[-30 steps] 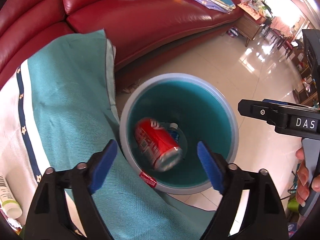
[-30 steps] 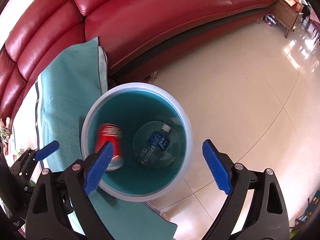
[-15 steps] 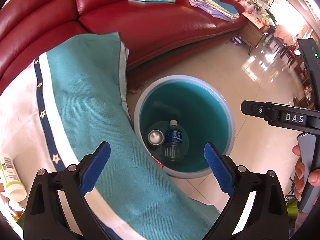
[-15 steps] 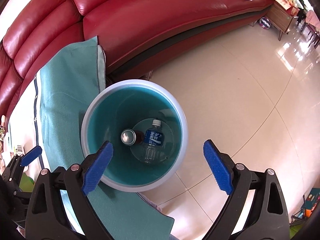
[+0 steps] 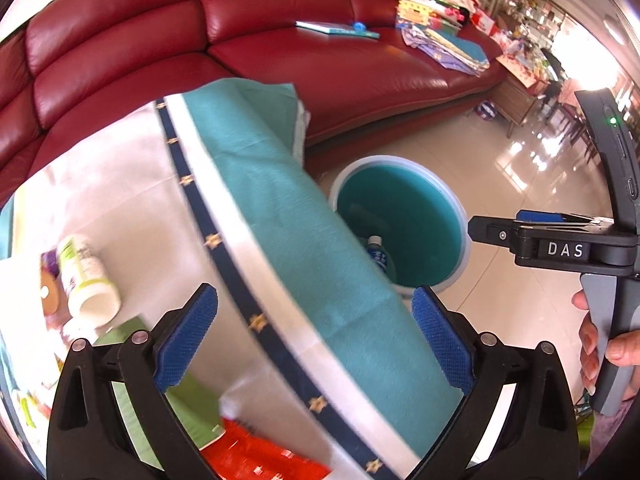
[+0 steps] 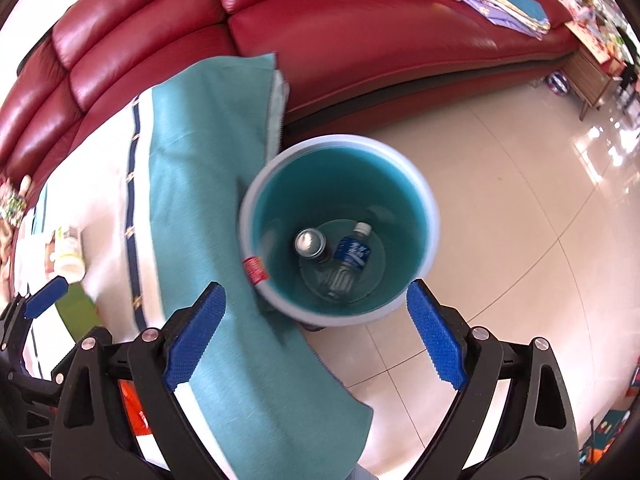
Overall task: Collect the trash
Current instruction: 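Move both tools back over the table, then move the left tool toward the white-green medicine box while the right tool approaches the green box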
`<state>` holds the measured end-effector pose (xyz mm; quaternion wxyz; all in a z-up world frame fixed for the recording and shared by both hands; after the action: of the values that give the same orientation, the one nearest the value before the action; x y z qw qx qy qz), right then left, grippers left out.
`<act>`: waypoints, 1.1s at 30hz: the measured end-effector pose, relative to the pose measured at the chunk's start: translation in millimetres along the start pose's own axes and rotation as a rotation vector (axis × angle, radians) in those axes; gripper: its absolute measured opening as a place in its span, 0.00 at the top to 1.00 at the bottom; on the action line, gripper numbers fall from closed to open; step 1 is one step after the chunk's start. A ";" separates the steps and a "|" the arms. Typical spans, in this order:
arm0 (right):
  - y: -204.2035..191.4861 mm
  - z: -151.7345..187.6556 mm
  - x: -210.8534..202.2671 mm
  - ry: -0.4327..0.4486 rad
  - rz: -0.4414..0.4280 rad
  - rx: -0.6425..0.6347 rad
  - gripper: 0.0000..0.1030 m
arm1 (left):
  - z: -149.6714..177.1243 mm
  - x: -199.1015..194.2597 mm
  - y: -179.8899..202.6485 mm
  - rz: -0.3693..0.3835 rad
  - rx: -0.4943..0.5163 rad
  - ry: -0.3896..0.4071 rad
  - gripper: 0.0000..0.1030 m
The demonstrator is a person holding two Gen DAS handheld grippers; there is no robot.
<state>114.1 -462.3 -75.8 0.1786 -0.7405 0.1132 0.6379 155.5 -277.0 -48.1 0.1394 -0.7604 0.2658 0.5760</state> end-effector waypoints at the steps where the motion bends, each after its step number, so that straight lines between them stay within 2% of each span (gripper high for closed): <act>1: -9.0 4.6 -0.6 0.000 -0.001 -0.016 0.15 | 7.9 -5.3 -7.1 -0.004 -0.012 0.006 0.04; 9: -84.1 50.5 -1.7 0.002 0.008 -0.133 0.15 | 77.5 -43.2 -71.4 -0.040 -0.126 0.040 0.04; 17: -160.1 91.2 4.6 -0.004 0.008 -0.251 0.15 | 145.8 -63.7 -144.0 -0.069 -0.271 0.055 0.04; 26: -240.5 123.1 16.1 0.001 0.008 -0.356 0.15 | 208.1 -69.3 -212.7 -0.083 -0.449 0.062 0.04; 33: -286.5 130.1 26.1 0.026 0.053 -0.401 0.15 | 237.1 -57.7 -244.2 -0.046 -0.567 0.041 0.04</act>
<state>113.9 -146.7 -83.0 0.0094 -0.7662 0.0055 0.6425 92.1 60.1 -86.9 -0.0711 -0.7863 0.0798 0.6085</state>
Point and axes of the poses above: each gripper's, at about its wrist camera, not at the fingertips, and x roughly the way its jaws point, y to its right, z to its underside, the point moved 4 cm from there along x, roughly the way its jaws point, and after that the axes turned 14 degrees about -y, right-handed, at the moved point
